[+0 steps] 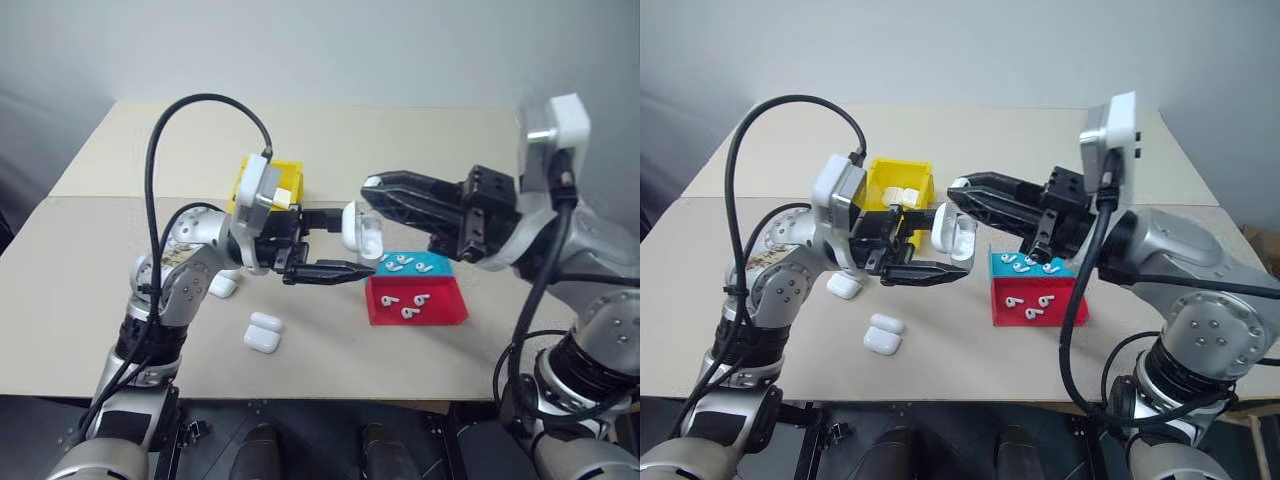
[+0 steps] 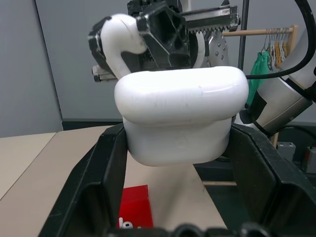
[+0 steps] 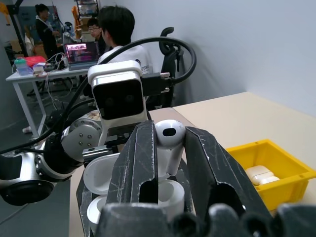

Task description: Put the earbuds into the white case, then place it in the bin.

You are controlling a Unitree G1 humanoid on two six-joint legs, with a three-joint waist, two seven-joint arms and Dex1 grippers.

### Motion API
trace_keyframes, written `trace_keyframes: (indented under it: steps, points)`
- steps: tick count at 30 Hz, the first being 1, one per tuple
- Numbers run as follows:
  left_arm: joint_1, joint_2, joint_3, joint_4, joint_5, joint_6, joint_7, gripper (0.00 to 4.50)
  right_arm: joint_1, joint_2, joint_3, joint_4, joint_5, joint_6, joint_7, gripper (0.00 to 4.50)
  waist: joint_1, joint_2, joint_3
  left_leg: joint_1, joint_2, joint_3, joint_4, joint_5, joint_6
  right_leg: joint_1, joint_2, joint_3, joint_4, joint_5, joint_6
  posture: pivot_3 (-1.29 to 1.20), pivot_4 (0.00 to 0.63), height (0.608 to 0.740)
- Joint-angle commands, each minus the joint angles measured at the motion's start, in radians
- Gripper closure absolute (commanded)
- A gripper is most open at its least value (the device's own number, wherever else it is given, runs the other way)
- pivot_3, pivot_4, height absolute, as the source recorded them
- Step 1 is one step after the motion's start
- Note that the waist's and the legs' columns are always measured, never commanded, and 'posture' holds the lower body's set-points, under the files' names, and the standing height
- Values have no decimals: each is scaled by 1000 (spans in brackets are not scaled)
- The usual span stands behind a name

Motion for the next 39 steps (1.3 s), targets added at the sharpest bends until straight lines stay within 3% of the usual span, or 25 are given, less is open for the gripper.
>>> trace_keyframes:
  steps: [1,12,20,27,33,35,39]
  points:
    - [-27,1,8,-22,-2,2,-5,1693,27,-40,19,-35,30,-66,-16,3876,-1,0,0,0,0,0,0,0,0,0,0,0,0,0,0,0,150,740]
    - [-34,4,14,-25,-3,10,-9,1693,114,-137,70,-27,58,-176,-37,3876,-8,0,0,0,0,0,0,0,0,0,0,0,-1,0,0,0,150,740]
    - [-38,1,18,-17,3,6,-12,1693,137,-177,103,-29,72,-244,-39,1291,-8,0,0,0,0,0,0,0,0,0,0,0,-2,0,0,0,150,740]
    - [-37,0,18,-11,10,-2,-13,1693,119,-196,73,1,132,-274,-66,1291,-8,0,0,0,0,0,0,0,0,0,0,0,-2,0,0,0,150,740]
    - [-23,48,40,0,21,-13,-47,1693,64,-374,56,163,50,-306,66,1291,-7,0,0,0,0,0,0,0,0,0,0,0,-2,0,0,0,150,740]
    - [-12,66,49,-3,21,-16,-56,1693,45,-481,121,258,-50,-343,197,1291,-7,0,0,0,0,0,-1,0,0,0,0,0,-3,0,0,0,150,740]
    - [8,78,64,-16,18,-22,-51,1693,-47,-627,401,464,-382,-522,415,1291,-13,0,0,1,0,1,0,0,0,0,0,0,-4,0,0,0,150,740]
